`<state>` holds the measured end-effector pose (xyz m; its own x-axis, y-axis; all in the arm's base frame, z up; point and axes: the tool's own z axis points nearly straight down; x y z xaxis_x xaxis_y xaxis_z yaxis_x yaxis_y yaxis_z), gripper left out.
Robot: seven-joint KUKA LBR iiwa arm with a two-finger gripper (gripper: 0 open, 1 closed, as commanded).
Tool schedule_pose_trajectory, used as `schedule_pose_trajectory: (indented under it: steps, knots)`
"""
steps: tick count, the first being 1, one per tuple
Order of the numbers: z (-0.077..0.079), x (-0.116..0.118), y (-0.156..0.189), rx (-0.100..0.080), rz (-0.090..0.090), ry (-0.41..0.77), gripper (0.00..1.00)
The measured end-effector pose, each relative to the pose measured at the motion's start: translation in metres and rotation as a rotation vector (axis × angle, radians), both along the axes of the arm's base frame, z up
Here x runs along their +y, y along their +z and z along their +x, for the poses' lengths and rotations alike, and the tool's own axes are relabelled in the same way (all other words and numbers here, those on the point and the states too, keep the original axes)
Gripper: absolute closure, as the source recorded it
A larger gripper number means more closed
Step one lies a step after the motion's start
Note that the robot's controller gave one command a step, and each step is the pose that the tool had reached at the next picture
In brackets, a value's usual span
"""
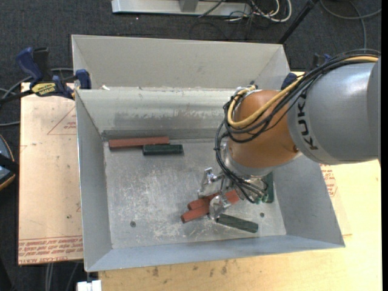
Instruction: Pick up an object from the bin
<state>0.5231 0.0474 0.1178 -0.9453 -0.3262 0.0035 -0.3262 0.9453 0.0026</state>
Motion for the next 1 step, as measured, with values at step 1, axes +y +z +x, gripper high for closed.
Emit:
schedule_pose_trajectory:
  steps: [1]
  knots:
    - [0.001,0.0002,0.0167,-0.007,0.0,-0.001,1.0]
